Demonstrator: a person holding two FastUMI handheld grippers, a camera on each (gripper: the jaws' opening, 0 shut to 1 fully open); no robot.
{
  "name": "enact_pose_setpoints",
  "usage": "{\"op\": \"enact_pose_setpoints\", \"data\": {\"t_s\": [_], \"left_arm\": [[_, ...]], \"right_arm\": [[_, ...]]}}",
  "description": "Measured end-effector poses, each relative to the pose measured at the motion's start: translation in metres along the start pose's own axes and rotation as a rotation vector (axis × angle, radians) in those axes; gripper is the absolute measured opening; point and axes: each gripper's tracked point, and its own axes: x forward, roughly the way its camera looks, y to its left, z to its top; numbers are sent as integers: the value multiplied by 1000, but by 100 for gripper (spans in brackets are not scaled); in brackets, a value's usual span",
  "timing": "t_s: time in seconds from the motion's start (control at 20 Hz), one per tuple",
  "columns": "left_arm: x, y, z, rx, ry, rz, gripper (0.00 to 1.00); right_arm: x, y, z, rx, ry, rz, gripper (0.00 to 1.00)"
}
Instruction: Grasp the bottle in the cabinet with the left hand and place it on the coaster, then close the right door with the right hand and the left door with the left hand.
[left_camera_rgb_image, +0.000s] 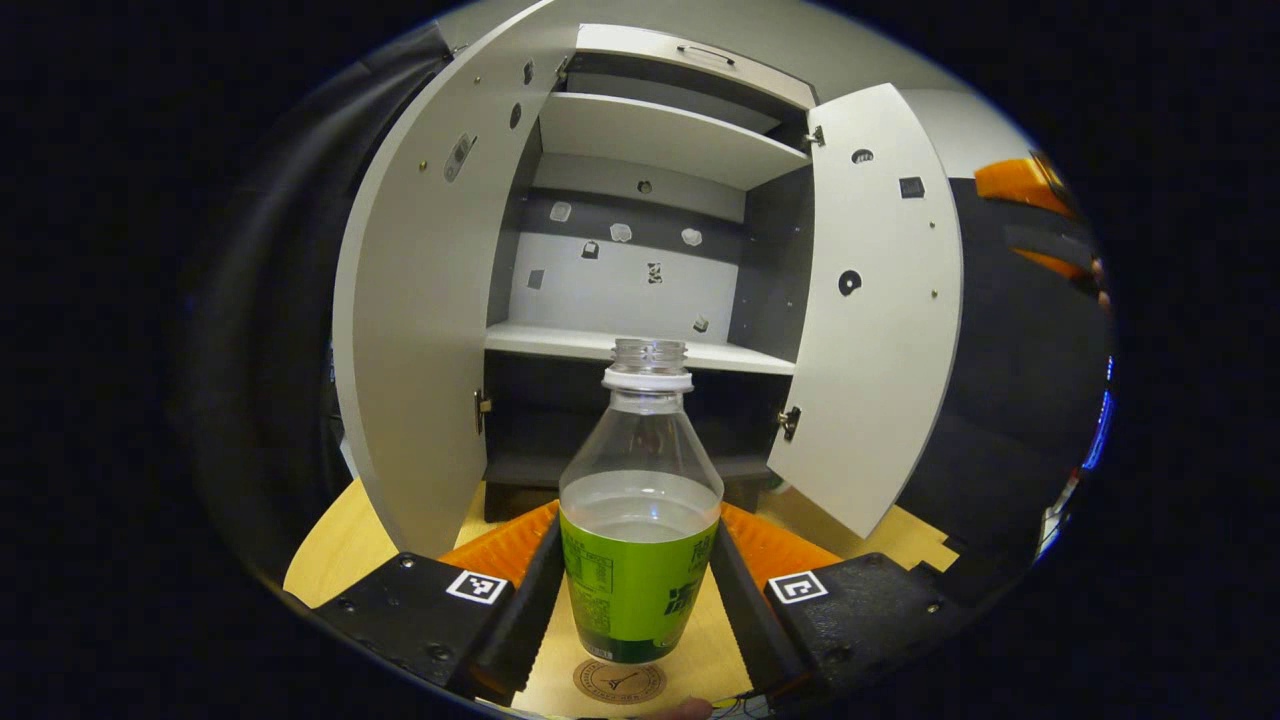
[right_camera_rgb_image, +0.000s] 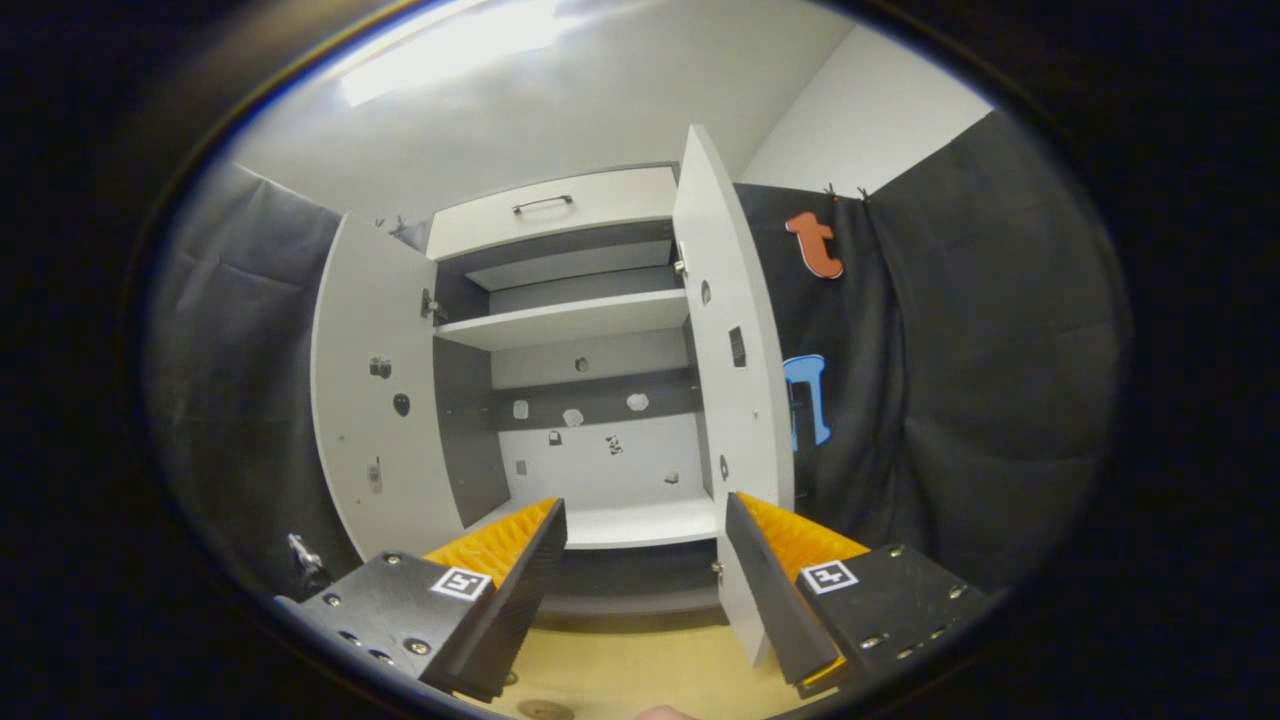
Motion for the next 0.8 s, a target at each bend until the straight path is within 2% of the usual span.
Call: {"op": "enact_pose_setpoints", "data": {"t_s": [0.15, 0.25, 0.35, 0.4, 0.5, 0.6, 0.8], "left_arm": [[0, -4, -37, -9, 26, -36, 81], [0, -7, -52, -20, 11, -64, 81], [-1, -13, -70, -22, 23, -97, 80], [-1, -13, -78, -6, 25, -102, 81], [0, -14, -88, 41, 17, -118, 81], [1, -19, -101, 79, 12, -154, 81], [0, -20, -123, 136, 29, -191, 81]], "right_arm": [[14, 11, -18, -15, 28, 2, 93], [21, 17, -27, -37, 40, 2, 97], [28, 27, -35, -40, 52, 17, 93], [31, 31, -38, -36, 53, 23, 97], [38, 36, -45, -28, 58, 27, 93], [45, 41, -56, -25, 83, 35, 96], [58, 44, -72, -46, 131, 25, 97]]}}
